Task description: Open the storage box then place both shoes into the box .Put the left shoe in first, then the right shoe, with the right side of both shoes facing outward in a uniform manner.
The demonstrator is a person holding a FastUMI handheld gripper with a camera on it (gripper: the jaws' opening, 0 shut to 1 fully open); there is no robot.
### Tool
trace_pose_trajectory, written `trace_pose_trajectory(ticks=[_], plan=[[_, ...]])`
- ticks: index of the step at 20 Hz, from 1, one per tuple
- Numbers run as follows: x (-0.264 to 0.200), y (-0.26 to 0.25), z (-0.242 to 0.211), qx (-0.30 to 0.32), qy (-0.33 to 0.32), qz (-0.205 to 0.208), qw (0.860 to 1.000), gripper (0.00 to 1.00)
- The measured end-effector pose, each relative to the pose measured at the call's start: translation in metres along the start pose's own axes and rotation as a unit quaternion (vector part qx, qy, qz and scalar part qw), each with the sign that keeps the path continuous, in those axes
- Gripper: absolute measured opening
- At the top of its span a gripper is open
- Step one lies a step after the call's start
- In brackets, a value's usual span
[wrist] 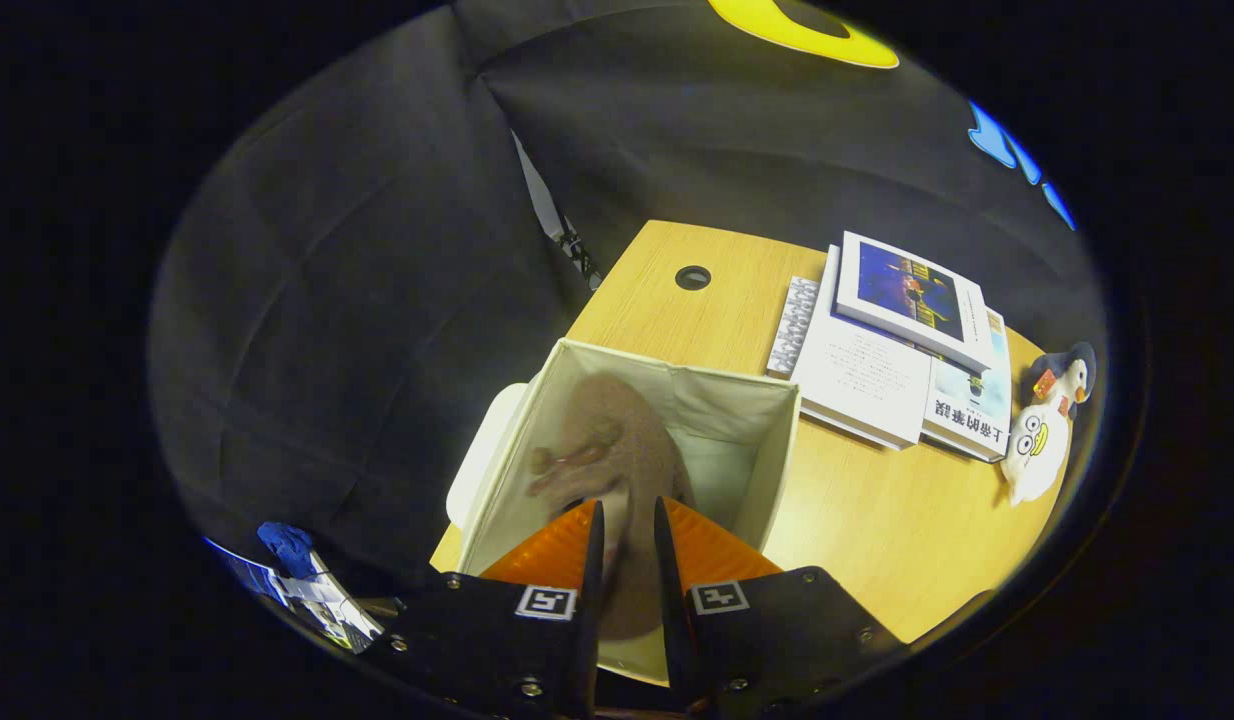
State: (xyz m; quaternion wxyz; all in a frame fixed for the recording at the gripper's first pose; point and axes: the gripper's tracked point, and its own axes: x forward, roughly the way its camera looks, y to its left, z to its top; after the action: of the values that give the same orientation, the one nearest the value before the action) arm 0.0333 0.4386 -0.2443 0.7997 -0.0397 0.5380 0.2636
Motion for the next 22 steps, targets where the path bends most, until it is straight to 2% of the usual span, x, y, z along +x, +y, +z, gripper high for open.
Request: trace_pose_trajectory(ticks=[3, 9, 14, 17, 22], plan=[[-0.008, -0.011, 0.012, -0.013, -0.021, -0.011, 1.0, 0.97], [-0.047, -0.036, 0.029, 0.007, -0.082, -0.009, 0.997, 0.97], [-0.113, -0.081, 0.051, 0.004, -0.206, -0.047, 0.977, 0.97], [-0.166, -0.111, 0.06, 0.021, -0.283, -0.074, 0.956, 0.97], [-0.249, -0.183, 0.056, 0.044, -0.398, -0.148, 0.904, 0.97]])
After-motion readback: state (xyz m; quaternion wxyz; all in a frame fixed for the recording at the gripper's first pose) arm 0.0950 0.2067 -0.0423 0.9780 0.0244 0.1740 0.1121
